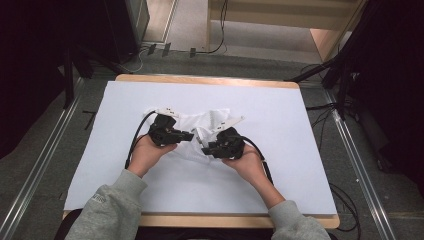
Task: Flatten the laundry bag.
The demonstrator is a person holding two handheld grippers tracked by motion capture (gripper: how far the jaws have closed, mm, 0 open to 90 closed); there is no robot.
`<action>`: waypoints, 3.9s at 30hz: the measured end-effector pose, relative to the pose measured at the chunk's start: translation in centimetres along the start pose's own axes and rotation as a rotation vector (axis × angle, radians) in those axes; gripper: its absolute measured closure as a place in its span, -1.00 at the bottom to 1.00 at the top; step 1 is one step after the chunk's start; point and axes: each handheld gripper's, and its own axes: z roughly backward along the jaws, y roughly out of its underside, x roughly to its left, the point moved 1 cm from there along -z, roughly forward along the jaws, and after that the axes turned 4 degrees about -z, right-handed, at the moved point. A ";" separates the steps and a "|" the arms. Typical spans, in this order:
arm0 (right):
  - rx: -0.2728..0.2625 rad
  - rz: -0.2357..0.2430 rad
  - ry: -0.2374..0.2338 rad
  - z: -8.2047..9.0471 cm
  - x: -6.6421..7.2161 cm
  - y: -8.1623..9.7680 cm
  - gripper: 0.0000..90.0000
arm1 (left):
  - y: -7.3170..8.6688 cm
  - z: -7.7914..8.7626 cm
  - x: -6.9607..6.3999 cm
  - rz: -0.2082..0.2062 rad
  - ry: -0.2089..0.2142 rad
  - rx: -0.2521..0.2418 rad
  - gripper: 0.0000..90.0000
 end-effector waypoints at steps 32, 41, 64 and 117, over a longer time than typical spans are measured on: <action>-0.063 -0.081 0.118 -0.4 -4.6 0.4 0.04 | 4.9 5.7 6.0 0.250 -0.107 -0.079 0.97; -0.023 -0.031 0.134 -3.4 -4.2 0.1 0.42 | 5.2 5.6 6.1 0.254 -0.108 -0.065 0.97; -0.118 -0.079 0.036 8.1 -0.4 1.1 1.00 | 5.7 8.9 0.3 0.166 0.032 -0.128 0.97; -0.027 -0.098 0.096 3.1 -2.1 0.1 0.53 | 2.5 2.5 1.0 0.054 -0.022 -0.018 -0.53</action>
